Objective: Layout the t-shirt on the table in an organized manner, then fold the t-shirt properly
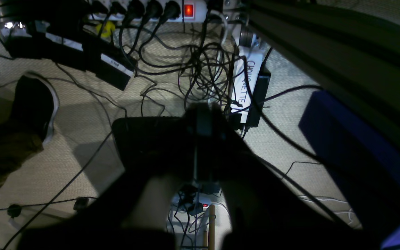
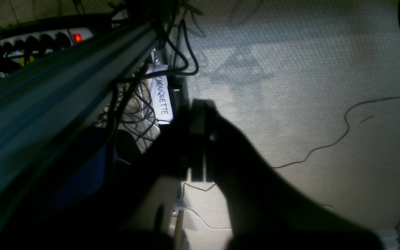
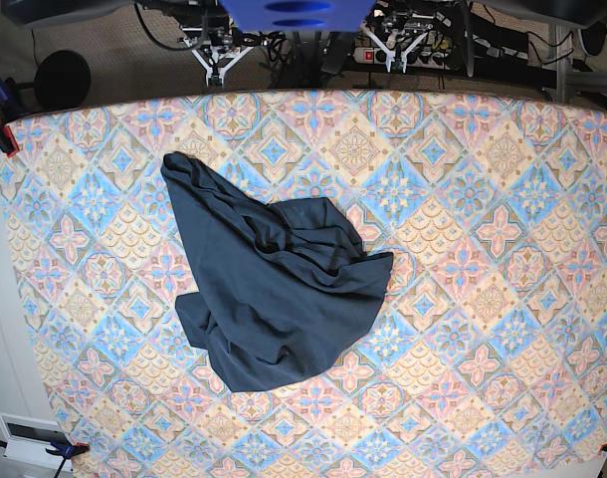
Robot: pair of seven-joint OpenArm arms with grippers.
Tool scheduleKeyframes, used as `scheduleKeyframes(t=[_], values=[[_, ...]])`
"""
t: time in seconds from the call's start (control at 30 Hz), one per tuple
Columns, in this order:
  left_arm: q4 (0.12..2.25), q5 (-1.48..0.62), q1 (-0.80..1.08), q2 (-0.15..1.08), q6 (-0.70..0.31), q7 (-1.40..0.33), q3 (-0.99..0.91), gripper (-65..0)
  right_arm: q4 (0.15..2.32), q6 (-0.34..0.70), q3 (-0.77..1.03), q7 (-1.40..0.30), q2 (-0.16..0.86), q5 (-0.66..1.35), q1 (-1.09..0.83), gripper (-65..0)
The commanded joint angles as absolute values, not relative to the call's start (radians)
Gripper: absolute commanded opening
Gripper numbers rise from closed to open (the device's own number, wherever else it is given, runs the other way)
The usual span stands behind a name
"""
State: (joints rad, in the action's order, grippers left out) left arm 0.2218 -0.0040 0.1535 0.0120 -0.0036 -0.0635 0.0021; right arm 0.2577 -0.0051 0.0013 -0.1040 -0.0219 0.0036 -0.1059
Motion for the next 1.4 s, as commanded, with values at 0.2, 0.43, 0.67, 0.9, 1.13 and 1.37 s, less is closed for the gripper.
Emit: scheduleKeyframes(t=[0.2,0.43,0.67,0.9,1.13,1.37], values=[[0.225,-0.007,0.159,0.010,-0.002,-0.061,0.001,-65.0,0.265,-0.007,-0.001,-0.096,-0.022,0.001,-0.108,-64.7],[0.225,-0.007,0.160,0.010,-0.002,-0.061,0.001,-65.0,0.265,-0.007,-0.001,-0.096,-0.022,0.001,-0.110,-64.7],[0.272,-0.002,0.197,0.015,-0.002,-0.061,0.004,-65.0,0.266,-0.007,-0.001,-0.104,-0.021,0.001,-0.136,-65.0],[0.481,0.002,0.352,0.061,-0.004,-0.061,0.005,-65.0,0.331,-0.007,-0.001,-0.104,0.042,0.001,-0.216,-65.0],[0.633,-0.007,0.472,0.142,-0.004,-0.061,0.005,-65.0,0.622,-0.007,0.004,-0.150,0.068,0.001,-0.400,-65.0],[0.986,-0.007,0.702,0.196,-0.004,-0.062,0.005,-65.0,0.900,-0.007,0.008,-0.148,0.101,0.005,-0.573,-65.0]])
